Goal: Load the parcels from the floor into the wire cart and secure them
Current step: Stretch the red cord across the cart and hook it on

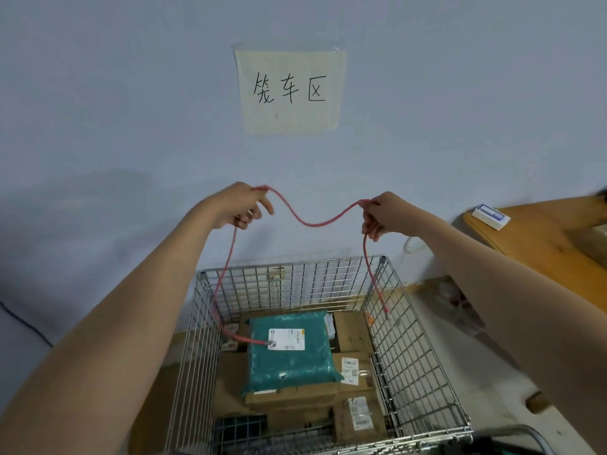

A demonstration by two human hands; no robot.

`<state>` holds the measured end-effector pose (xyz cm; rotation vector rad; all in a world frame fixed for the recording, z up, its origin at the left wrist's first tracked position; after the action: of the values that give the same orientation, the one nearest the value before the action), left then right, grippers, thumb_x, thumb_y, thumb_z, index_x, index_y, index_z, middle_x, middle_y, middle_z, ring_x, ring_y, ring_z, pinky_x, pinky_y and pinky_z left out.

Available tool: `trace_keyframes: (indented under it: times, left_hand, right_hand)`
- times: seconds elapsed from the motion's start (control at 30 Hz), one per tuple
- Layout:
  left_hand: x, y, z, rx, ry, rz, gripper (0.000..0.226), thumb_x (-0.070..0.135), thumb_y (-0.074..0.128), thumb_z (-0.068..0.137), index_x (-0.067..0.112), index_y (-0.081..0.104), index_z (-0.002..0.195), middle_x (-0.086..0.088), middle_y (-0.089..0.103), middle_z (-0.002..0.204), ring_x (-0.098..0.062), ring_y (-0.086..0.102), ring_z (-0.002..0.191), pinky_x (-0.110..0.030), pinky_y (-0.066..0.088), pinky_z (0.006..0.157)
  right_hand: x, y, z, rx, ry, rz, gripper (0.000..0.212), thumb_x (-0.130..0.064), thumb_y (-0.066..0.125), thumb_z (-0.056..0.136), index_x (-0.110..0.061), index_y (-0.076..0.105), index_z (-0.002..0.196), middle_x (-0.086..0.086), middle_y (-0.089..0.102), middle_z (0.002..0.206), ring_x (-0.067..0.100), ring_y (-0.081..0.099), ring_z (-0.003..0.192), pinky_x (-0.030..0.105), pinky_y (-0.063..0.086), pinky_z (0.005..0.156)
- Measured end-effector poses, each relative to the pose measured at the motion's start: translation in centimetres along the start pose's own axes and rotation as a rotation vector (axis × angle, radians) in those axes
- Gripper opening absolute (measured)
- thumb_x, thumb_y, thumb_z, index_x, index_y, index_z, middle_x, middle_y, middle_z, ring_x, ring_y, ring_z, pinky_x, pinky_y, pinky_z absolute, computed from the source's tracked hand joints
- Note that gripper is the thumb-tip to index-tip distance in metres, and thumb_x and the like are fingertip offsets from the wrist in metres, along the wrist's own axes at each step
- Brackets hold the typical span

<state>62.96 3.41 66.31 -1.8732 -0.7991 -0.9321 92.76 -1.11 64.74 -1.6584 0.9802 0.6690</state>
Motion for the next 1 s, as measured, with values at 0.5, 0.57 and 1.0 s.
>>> trace_keyframes:
  times: [0.5, 0.57, 1.0]
  left_hand:
    - [1.2, 9.6, -2.2, -0.658, 0.141, -0.077, 0.032, -0.003, 0.047, 0.101, 0.008, 0.068, 0.122, -0.001, 0.040, 0.076, -0.011, 0.023, 0.056, -0.017, 0.029, 0.048]
    - [1.1, 9.3, -2.5, -0.670, 0.156, -0.064, 0.024, 0.002, 0.056, 0.099, 0.007, 0.070, 0.118, 0.001, 0.044, 0.075, -0.011, 0.024, 0.057, -0.017, 0.030, 0.049]
    - [0.9, 7.4, -2.6, -0.569, 0.168, -0.134, 0.013, 0.005, 0.054, 0.100, 0.000, 0.065, 0.107, -0.002, 0.060, 0.080, -0.008, 0.032, 0.052, -0.017, 0.034, 0.049]
  right_hand:
    - [-10.5, 4.8, -0.1, -0.037, -0.129, 0.213, 0.037, -0.024, 0.046, 0.105, -0.003, 0.055, 0.075, 0.017, 0.059, 0.071, 0.019, 0.048, 0.048, 0.030, 0.045, 0.051]
    - [-10.1, 4.9, 0.1, -0.016, -0.086, 0.224, 0.032, -0.019, 0.045, 0.104, -0.003, 0.055, 0.078, 0.018, 0.060, 0.074, 0.019, 0.050, 0.049, 0.031, 0.047, 0.053]
    - [-8.6, 6.8, -1.0, -0.261, -0.006, 0.305, 0.044, -0.035, 0.059, 0.099, 0.002, 0.059, 0.123, 0.022, 0.067, 0.104, 0.030, 0.066, 0.088, 0.036, 0.057, 0.083]
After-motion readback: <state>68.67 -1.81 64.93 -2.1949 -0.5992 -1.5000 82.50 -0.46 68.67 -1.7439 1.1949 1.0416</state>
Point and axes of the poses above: each hand's wrist, its own z-axis towards the middle knuckle, its own y-axis out of the palm, x = y × z, the point moved 8 cm from there along z, towards the middle knuckle
